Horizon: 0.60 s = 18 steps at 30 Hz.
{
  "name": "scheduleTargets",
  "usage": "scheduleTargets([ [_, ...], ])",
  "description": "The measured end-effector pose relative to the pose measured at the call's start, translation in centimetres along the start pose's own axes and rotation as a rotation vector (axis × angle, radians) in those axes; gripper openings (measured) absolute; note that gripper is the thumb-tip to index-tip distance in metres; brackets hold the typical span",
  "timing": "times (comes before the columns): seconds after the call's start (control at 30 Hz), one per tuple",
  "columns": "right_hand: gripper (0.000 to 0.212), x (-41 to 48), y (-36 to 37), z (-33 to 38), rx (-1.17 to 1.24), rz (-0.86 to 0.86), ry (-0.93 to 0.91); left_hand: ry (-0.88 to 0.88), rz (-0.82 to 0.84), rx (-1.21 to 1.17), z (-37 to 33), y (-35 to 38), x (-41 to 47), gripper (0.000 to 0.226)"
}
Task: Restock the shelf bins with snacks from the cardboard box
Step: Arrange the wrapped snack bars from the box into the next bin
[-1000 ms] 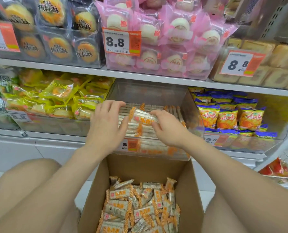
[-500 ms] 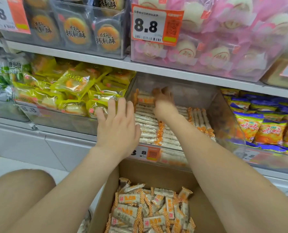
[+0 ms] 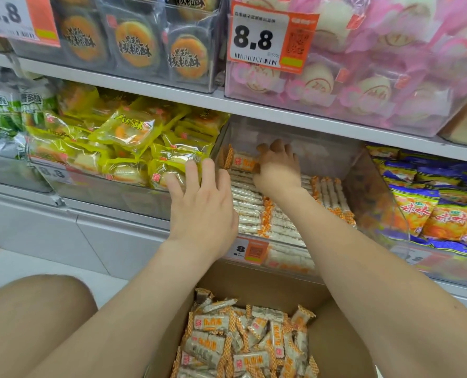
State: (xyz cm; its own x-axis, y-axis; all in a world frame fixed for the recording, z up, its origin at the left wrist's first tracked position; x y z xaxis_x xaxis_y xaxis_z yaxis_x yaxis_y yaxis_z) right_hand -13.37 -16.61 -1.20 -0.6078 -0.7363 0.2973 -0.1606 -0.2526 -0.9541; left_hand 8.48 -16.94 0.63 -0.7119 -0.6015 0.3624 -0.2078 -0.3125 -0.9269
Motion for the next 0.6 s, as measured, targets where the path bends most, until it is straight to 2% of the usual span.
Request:
scheduleTargets([
  [0.13, 0.052, -1.6, -1.4, 0.1, -0.053, -0.099, 0.017, -0.018, -0.001, -0.068, -0.2, -0.4, 0.0, 0.048],
  [0.23, 0.044, -4.4, -3.5, 0.0, -0.008, -0.101, -0.044, -0.023, -0.040, -0.116, -0.1, -1.0, -0.3, 0.039],
  [0.33, 0.033, -8.6, -6.4, -0.1, 0.214, -0.142, -0.170, 0.049, -0.178, -0.172, -0.2, -1.8, -1.3, 0.027],
  [0.4, 0.024, -12.4, -8.3, -0.1, 0.407, -0.144, -0.217, 0.120, -0.240, -0.325, -0.3, -2.8, -2.7, 0.015],
  [0.47, 0.015, -16.4, -9.9, -0.1, 0.503, -0.133, -0.269, 0.104, -0.168, -0.581, -0.4, -3.5, -4.8, 0.013],
  [0.53, 0.011, -19.7, -10.4, -0.3, 0.472, -0.026, -0.319, 0.000, 0.002, -0.811, -0.8, -2.9, -7.2, 0.014],
  [0.6, 0.012, -22.3, -9.7, -0.4, 0.317, 0.214, -0.395, 0.056, 0.214, -0.691, -1.1, -1.3, -9.2, 0.008],
])
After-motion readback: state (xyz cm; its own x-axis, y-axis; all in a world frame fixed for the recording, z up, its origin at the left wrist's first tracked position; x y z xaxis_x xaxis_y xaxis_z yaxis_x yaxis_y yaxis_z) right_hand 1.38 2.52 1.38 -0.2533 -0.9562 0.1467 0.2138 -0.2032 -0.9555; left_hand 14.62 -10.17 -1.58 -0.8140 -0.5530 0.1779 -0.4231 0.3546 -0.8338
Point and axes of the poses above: each hand's wrist, its own x-axis towards the middle knuckle, its own y-axis out of the palm, z = x × y, the point moved 1 cm from there along x, towards the middle knuckle
